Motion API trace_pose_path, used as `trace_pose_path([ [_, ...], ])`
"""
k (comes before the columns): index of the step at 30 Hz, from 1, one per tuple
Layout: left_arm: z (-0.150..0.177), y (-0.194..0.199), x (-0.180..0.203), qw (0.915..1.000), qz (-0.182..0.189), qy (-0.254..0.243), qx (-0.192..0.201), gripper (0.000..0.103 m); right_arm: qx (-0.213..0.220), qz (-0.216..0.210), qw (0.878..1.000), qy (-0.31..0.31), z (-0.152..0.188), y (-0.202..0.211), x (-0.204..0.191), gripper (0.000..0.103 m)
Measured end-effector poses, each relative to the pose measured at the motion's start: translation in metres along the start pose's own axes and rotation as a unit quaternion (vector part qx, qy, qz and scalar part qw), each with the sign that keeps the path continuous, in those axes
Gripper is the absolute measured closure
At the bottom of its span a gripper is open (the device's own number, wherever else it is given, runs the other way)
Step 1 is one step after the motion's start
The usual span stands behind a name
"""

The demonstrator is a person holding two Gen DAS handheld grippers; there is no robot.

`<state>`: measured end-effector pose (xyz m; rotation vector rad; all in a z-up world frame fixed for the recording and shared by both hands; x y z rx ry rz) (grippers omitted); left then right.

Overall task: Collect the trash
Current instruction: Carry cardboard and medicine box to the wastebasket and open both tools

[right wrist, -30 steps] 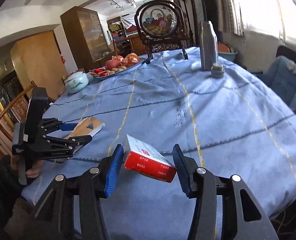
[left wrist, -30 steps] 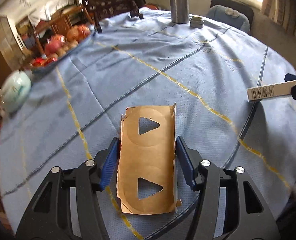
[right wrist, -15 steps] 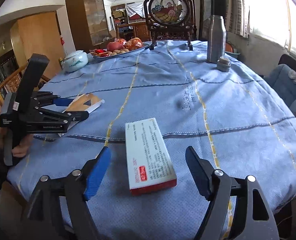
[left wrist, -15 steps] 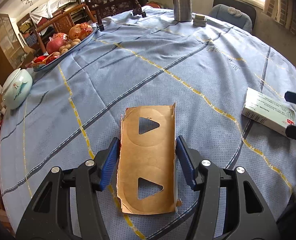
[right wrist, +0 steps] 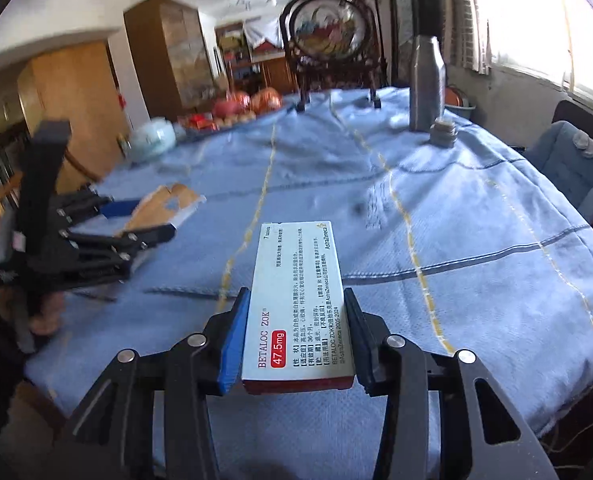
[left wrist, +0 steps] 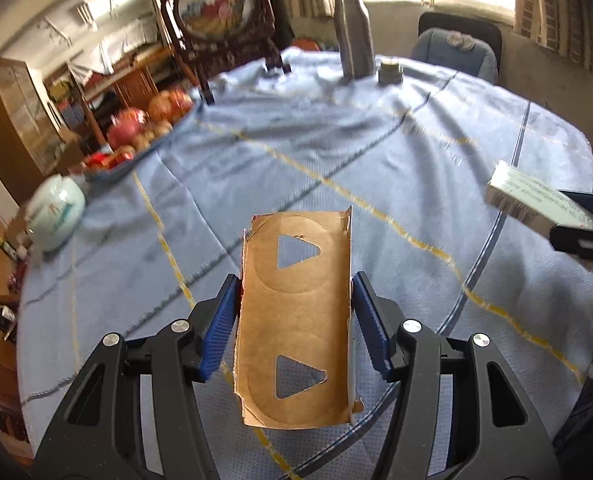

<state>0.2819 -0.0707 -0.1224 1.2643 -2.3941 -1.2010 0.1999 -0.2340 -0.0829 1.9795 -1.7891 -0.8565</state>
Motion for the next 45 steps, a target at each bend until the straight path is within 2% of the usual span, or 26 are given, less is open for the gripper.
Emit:
trace_pose_path([
  [2, -0.004, 0.006, -0.002, 0.9998, -0.016, 0.005, 0.01, 0.046, 0.014, 0.0, 1.0, -0.009, -0.002, 0.014, 0.005, 0.058],
  [6, -0.013, 0.019, 0.007, 0.9993, -0.018, 0.018, 0.026, 0.046, 0.035, 0.007, 0.999, -0.022, -0.004, 0.04, 0.019, 0.058],
  [14, -0.036, 0.053, 0.066, 0.9975, -0.005, -0.007, 0.07, 0.046, 0.088, 0.025, 0.994, -0.064, 0.005, 0.101, 0.061, 0.058],
  [22, -0.061, 0.085, 0.151, 0.9909, 0.042, -0.043, 0.12, 0.046, 0.119, 0.062, 0.985, -0.109, 0.037, 0.162, 0.116, 0.058],
  [30, -0.07, 0.097, 0.222, 0.9841, 0.096, -0.062, 0.136, 0.046, 0.139, 0.109, 0.973, -0.151, 0.077, 0.214, 0.165, 0.058],
  [36, -0.072, 0.099, 0.273, 0.9794, 0.128, -0.081, 0.133, 0.046, 0.138, 0.129, 0.964, -0.185, 0.103, 0.227, 0.202, 0.058],
  [45, -0.07, 0.087, 0.336, 0.9732, 0.166, -0.107, 0.117, 0.046, 0.102, 0.151, 0.951, -0.251, 0.151, 0.206, 0.259, 0.058],
])
Point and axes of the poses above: each gripper's, at about its wrist camera, not at the fingertips, and y roughly against the way its jaws point, x to its right, z to its underside, the point moved 10 cm from there along -y, roughly the way its jaws point, and after that the axes turned 4 degrees about z, right-handed, at the moved point
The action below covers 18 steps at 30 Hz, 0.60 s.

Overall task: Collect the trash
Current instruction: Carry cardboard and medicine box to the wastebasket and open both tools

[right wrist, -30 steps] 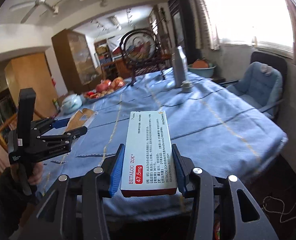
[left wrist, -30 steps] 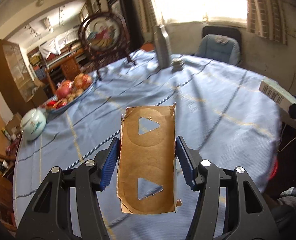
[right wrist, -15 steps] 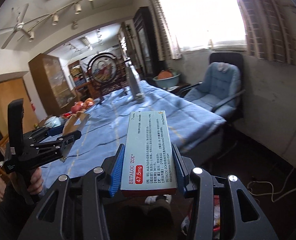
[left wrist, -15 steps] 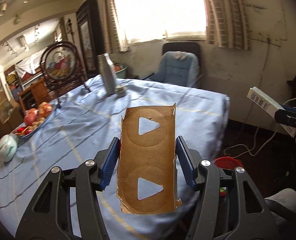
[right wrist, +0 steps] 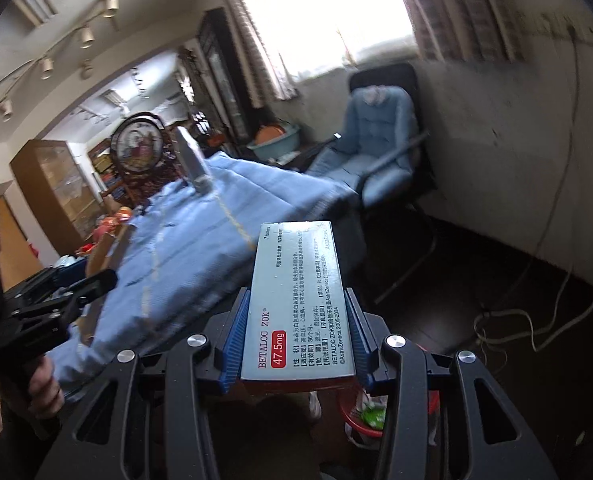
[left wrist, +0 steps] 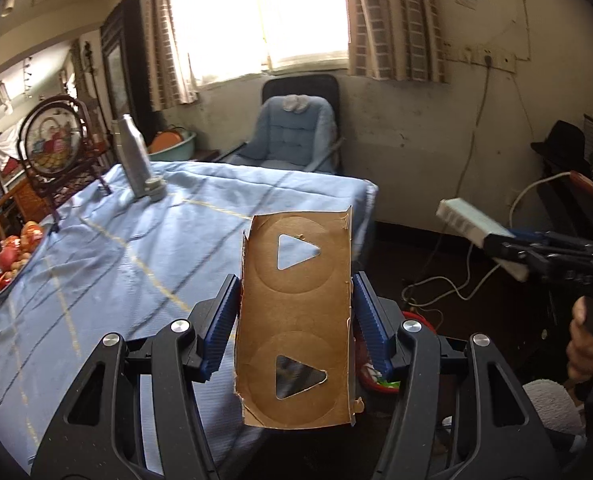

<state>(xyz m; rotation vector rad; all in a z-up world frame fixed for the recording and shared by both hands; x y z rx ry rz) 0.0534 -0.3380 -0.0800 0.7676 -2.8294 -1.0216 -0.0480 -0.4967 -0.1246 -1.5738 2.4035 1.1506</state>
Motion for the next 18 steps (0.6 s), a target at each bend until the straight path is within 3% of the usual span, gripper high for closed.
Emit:
trace_pose_path([
  [10, 0.01, -0.039, 0.042, 0.9984, 0.047, 0.0, -0.031, 0.046, -0.069, 0.033, 0.996, -0.047, 0.046, -0.055, 0.056, 0.058],
  [18, 0.023, -0.067, 0.048, 0.9964, 0.063, -0.002, -0.056, 0.046, -0.129, 0.041, 0.989, -0.064, 0.08, -0.108, 0.072, 0.058],
])
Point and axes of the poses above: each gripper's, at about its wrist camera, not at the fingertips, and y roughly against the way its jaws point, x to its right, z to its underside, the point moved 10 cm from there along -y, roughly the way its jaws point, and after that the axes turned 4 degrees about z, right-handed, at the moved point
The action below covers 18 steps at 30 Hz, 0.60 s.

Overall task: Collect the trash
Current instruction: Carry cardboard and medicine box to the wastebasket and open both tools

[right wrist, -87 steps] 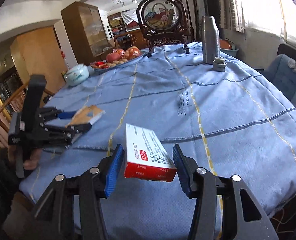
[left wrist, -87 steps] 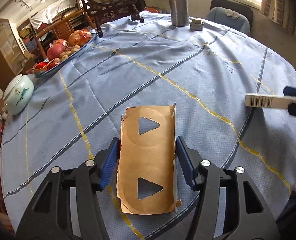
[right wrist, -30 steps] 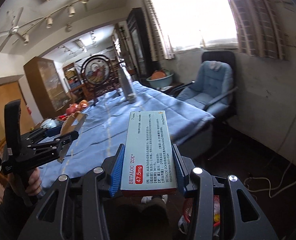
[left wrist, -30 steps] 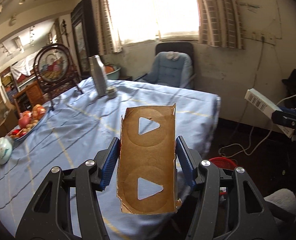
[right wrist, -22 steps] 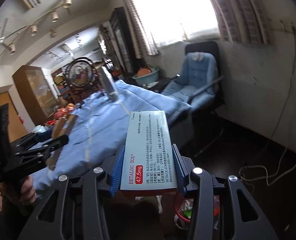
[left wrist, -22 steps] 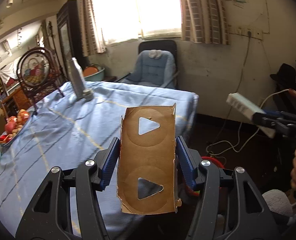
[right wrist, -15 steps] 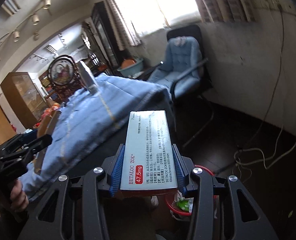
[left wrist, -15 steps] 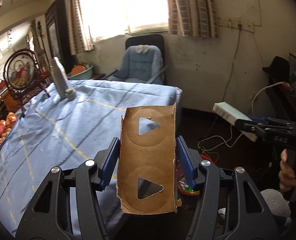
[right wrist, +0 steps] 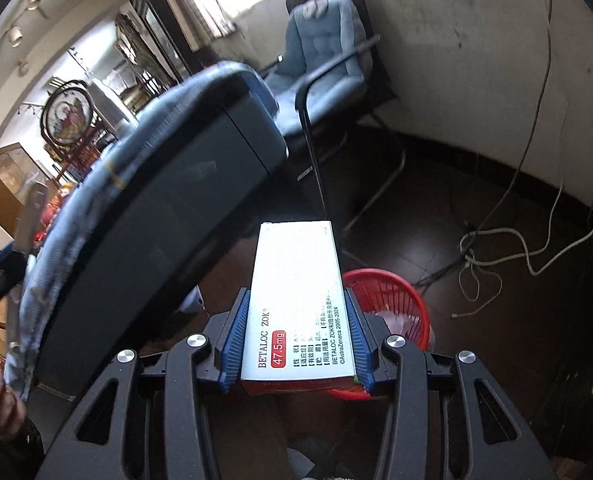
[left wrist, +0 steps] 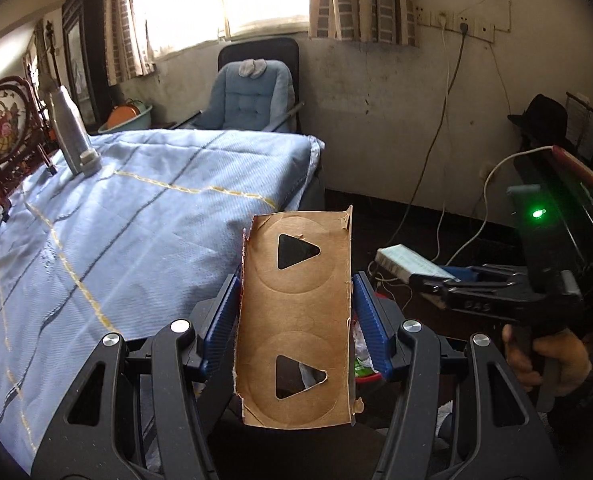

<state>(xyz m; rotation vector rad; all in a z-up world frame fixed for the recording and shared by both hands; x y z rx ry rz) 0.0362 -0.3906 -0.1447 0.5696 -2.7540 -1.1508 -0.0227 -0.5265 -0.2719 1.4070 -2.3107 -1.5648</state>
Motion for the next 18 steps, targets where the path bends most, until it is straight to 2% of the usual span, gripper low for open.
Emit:
trace_pose_path([
  [3, 0.001, -0.009, -0.002, 0.9999, 0.005, 0.005, -0.007, 0.046, -0.018, 0.009, 1.0, -0.001, 0.004, -0.025, 0.003, 0.057],
  [6, 0.004, -0.018, 0.0, 0.9998, 0.008, 0.005, -0.018, 0.046, -0.036, 0.038, 0.999, -0.012, 0.011, -0.047, 0.014, 0.037],
  [9, 0.006, -0.026, 0.006, 0.9996, 0.009, -0.005, -0.027, 0.046, -0.039, 0.024, 0.998, -0.037, 0.016, -0.045, 0.02, 0.037],
  [14, 0.01, -0.041, 0.021, 0.9988, 0.02, -0.018, -0.04, 0.046, 0.016, 0.019, 0.997, -0.071, -0.005, -0.002, 0.032, 0.037],
  [18, 0.018, -0.06, 0.039, 0.9973, 0.03, -0.03, -0.06, 0.046, 0.055, 0.017, 0.995, -0.082, -0.017, 0.023, 0.041, 0.029],
])
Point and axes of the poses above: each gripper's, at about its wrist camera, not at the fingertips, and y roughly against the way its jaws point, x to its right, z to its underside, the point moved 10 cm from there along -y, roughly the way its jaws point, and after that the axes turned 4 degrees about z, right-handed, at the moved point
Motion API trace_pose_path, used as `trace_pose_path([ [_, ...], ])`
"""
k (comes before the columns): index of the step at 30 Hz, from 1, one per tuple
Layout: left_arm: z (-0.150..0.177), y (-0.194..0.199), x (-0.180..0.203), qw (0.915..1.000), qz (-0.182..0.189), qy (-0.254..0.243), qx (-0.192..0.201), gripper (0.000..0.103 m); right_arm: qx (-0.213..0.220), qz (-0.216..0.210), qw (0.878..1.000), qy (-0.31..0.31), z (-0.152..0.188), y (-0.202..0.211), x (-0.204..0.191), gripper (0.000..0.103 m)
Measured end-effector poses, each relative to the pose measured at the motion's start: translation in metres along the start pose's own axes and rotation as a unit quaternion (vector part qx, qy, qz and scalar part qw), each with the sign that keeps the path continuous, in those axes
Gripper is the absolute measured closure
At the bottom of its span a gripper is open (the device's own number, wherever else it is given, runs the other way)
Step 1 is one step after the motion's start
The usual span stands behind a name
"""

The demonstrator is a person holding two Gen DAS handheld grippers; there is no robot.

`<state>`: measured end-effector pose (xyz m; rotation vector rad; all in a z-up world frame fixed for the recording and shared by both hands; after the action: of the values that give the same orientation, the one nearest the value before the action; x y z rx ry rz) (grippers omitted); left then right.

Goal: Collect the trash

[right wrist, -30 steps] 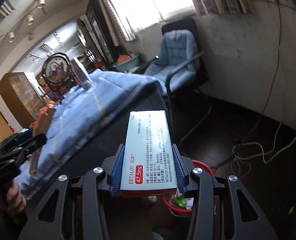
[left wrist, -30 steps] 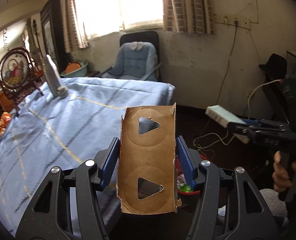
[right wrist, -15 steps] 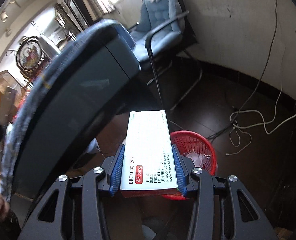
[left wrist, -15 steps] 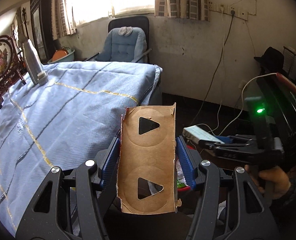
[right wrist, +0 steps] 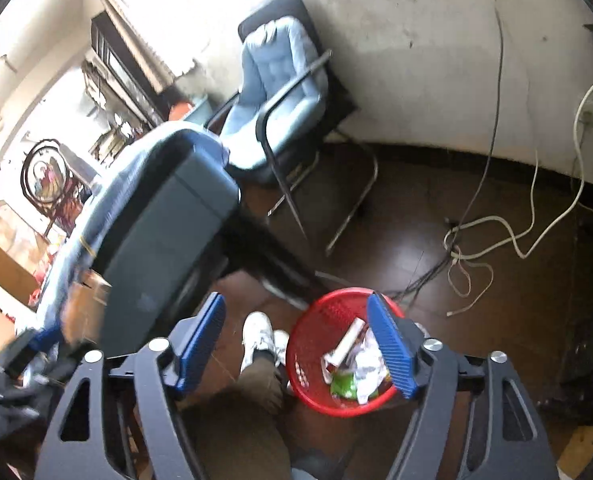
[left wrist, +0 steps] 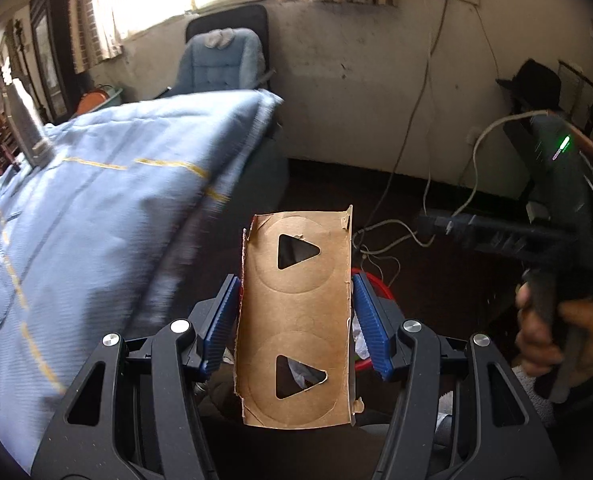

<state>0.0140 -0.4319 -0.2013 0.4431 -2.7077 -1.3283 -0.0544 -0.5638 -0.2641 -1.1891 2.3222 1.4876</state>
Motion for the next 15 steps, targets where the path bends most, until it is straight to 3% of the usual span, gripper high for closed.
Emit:
trace_pose_path([
  [5, 0.007, -0.036, 0.018, 0.9993, 0.015, -0.01, -0.033, 0.046, 0.013, 0.008, 1.0, -0.001, -0.008, 0.006, 0.012, 0.028],
  [15, 0.004, -0.099, 0.041, 0.9965, 0.032, -0.023, -0.074, 0.045, -0.002, 0.006, 1.0, -0.03, -0.004, -0.009, 0.036, 0.028],
])
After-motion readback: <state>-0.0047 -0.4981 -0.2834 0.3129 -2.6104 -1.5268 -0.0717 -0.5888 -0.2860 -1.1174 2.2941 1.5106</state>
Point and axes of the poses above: each gripper's, at about its wrist camera, not at the fingertips, and y roughly against the way its jaws point, x to its right, z to its underside, the point moved 10 cm from there along -y, roughly the way its jaws point, and after that the axes turned 4 degrees about z, right-handed, at the moved point
